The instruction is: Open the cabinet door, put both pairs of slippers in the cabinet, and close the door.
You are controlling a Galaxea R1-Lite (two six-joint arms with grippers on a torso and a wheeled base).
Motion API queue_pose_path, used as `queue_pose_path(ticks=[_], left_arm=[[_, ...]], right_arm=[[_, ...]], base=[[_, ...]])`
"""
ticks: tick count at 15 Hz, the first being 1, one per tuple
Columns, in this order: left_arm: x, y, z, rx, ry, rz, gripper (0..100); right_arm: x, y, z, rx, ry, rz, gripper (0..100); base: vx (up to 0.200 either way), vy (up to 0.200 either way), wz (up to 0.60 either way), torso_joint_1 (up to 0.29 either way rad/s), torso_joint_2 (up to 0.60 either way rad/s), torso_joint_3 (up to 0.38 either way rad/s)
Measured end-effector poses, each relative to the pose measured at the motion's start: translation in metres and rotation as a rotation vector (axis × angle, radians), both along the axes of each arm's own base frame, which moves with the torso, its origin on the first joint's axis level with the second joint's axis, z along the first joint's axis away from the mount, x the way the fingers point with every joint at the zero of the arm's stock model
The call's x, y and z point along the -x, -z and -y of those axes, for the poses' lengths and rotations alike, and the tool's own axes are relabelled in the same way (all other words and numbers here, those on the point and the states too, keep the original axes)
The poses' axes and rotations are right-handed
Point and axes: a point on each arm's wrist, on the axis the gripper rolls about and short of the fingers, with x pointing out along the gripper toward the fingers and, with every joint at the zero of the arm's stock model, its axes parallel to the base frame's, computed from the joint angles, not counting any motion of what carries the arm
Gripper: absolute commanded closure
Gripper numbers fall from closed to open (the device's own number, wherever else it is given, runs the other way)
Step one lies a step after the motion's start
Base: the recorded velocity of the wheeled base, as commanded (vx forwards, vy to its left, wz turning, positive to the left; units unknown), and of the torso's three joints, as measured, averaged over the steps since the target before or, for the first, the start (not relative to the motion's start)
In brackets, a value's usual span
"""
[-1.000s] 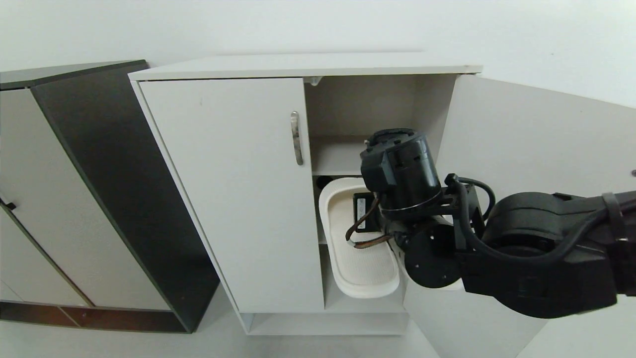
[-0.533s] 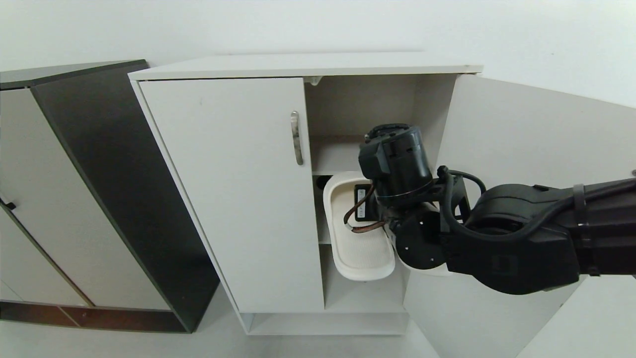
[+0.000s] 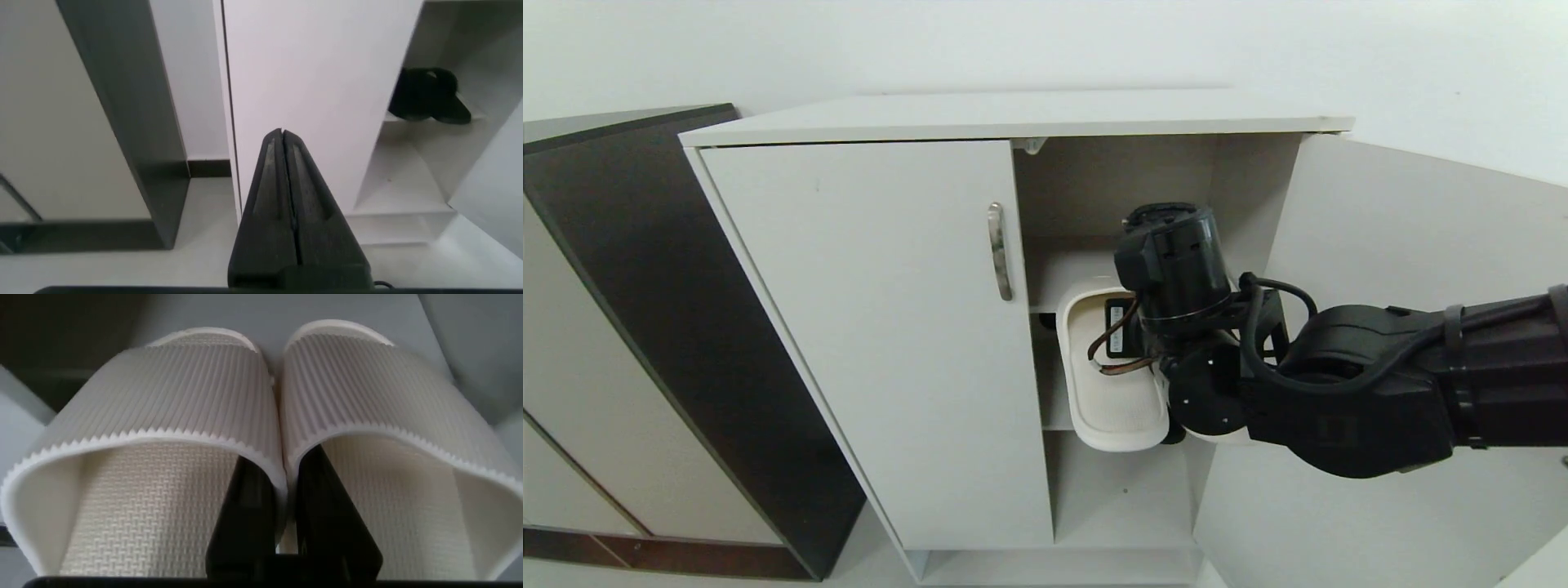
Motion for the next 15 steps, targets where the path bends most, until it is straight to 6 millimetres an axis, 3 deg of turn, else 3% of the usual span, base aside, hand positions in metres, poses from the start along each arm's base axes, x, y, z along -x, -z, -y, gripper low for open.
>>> queue_pose_path(ticks=[2,9,15], left_arm=[[0.000,0.000,0.000,0.000,0.000,0.000,100],[0.000,0.000,0.000,0.000,0.000,0.000,100],[0.000,0.000,0.000,0.001,0.000,0.000,100]], right_arm=[[-0.001,0.001,0.000,0.003,0.002,-0.002,100],[-0.003,0.002,0.002,-0.003,0.006,0.000,100],[-0.031,0.002,0.001,-0.032,0.028,0.066,100]], base=[[0.200,0.000,0.00,0.002,0.00,0.002],[0.000,0.000,0.00,0.000,0.00,0.000],[0.000,0.000,0.00,0.000,0.00,0.000]])
